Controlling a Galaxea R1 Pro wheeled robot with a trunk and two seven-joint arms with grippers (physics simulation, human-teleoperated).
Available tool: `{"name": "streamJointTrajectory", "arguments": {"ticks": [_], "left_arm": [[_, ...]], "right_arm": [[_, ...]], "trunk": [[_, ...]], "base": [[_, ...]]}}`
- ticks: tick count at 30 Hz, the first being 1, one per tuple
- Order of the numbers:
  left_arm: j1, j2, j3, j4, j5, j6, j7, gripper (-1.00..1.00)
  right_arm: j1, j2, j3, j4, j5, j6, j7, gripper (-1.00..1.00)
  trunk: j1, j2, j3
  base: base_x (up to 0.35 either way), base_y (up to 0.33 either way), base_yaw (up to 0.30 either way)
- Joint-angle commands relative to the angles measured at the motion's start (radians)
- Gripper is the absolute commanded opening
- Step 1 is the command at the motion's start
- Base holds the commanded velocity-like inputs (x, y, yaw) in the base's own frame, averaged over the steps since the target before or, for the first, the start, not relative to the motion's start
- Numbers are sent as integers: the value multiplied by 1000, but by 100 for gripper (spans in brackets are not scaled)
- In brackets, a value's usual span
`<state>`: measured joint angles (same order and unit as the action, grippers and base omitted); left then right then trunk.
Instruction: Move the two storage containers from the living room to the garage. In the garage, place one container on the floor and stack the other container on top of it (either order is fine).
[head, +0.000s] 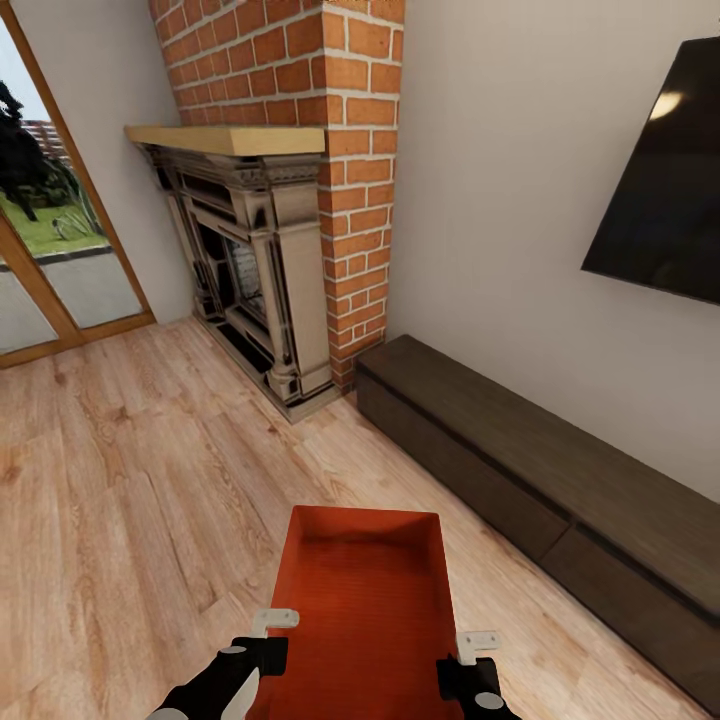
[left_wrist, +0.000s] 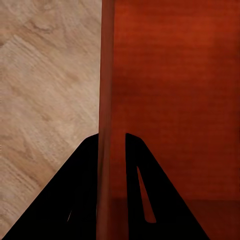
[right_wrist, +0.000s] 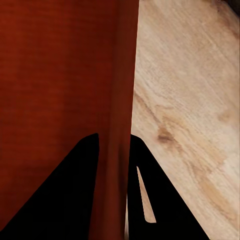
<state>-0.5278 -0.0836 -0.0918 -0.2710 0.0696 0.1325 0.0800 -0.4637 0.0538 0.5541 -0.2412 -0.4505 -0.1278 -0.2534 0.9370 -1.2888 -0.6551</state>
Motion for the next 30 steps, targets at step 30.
{"name": "streamJointTrajectory", "arguments": {"ticks": [30], "left_arm": [[0,4,1,1,1,6,12,-100]], "right_arm": [[-1,3,-3,-4,0,-9,-17,-100]], "trunk": [[-15,28,33]], "base": [[0,0,0]]}}
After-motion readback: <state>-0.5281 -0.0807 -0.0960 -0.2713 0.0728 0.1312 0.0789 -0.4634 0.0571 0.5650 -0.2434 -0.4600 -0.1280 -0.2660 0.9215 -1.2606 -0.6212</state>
